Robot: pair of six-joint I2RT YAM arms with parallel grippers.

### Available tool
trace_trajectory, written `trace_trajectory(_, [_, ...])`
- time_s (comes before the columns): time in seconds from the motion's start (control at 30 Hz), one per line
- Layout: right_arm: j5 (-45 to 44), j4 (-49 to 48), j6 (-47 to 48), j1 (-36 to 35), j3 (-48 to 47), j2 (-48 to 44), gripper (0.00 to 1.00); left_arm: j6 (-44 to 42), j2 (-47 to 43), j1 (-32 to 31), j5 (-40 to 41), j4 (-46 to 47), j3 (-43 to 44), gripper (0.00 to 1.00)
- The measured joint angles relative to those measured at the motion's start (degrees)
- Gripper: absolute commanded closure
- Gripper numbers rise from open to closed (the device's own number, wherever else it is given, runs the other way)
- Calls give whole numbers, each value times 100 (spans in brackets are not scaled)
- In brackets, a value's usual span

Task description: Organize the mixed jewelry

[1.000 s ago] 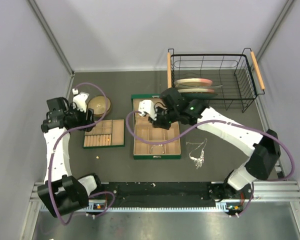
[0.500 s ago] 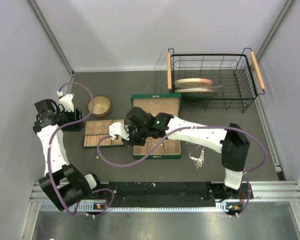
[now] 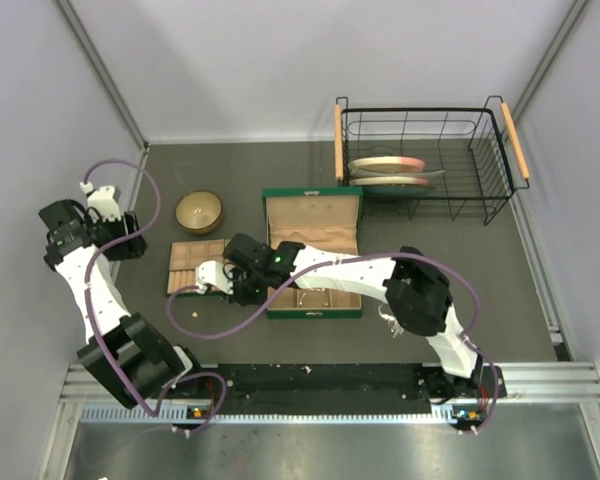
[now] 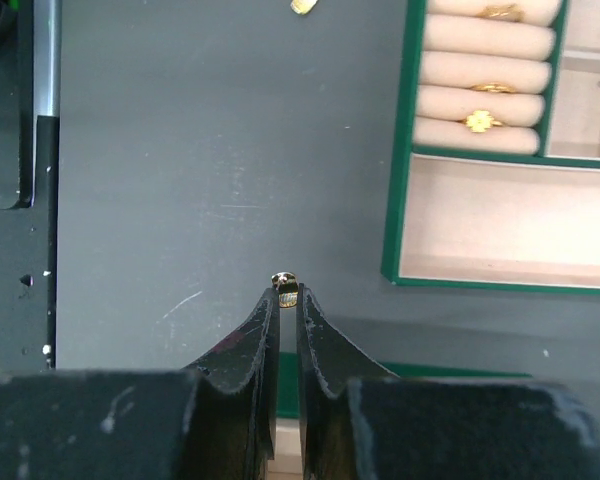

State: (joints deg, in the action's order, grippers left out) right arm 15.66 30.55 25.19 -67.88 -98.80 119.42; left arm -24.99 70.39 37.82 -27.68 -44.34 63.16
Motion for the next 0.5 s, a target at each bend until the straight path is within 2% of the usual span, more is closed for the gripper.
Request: trace_trajectory(0.5, [-66,-214,-195,-238,-138,737,97,26,177,249,-258,57,170,36])
